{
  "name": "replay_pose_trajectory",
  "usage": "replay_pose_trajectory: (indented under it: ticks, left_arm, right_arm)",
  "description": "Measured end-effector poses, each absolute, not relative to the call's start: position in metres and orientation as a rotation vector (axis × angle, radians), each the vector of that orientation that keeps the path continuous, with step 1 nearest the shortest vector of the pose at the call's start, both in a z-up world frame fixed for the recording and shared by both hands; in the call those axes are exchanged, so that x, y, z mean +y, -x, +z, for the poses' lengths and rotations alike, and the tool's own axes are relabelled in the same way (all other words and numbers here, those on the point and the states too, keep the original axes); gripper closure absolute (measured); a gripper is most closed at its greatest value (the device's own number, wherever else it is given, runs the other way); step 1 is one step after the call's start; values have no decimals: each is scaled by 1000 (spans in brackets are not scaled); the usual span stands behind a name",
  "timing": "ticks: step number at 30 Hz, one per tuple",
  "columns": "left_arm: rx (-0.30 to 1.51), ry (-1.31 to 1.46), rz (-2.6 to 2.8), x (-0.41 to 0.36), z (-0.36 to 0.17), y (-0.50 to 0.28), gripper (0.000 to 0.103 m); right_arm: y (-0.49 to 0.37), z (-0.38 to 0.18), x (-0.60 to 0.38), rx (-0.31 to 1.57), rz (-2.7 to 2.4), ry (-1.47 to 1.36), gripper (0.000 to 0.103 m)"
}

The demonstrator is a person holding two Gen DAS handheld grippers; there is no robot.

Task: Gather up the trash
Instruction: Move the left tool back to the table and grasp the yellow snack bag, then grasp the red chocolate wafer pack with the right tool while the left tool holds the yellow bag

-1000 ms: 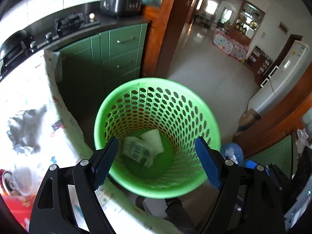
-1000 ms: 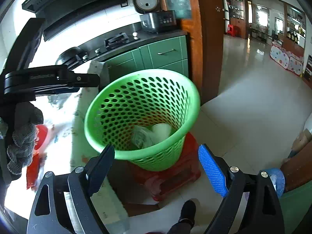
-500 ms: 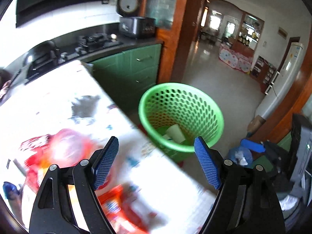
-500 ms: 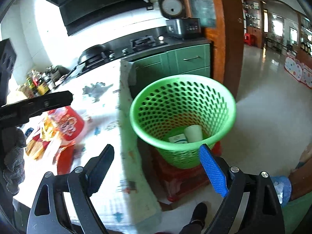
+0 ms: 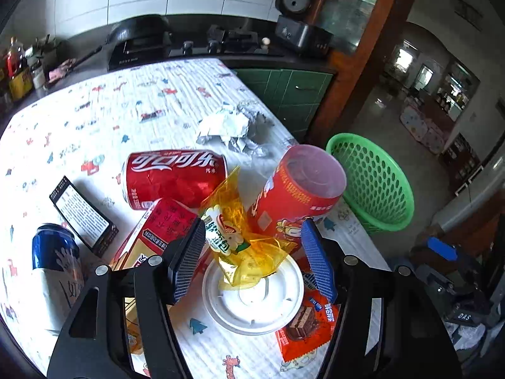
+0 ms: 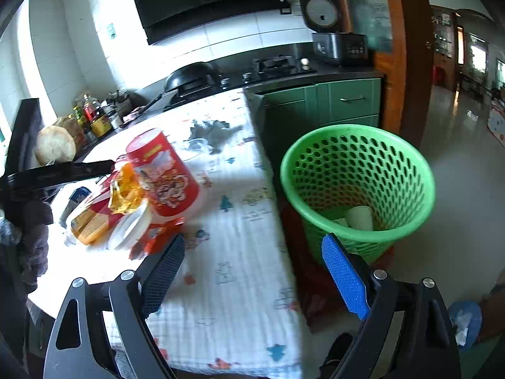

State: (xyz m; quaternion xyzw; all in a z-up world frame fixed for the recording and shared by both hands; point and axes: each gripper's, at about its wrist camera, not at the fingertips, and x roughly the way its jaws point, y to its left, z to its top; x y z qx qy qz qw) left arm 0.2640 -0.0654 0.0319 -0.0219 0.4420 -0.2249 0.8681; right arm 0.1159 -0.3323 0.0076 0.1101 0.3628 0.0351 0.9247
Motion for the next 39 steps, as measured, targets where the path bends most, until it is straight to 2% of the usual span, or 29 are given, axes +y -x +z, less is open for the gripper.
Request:
replay_pose_trajectory:
  ticks: [11,16,21,39]
  left_arm:
    - [994,83,-442,-65,9,-285,51]
    - [1007,42,-425,-69,4,-288,71]
    - [1007,54,-437,-68,0,-286,81]
    - [899,130,-507,-36,42,-257,85]
  right_arm:
    - [-124,2,-313,770,110,-218,17]
    - [-127,-2,-305,783,129,-214,17]
    - [-127,-4,-292,795,159,-197,17]
    - [-148,-34,-202,875,263,-66,17]
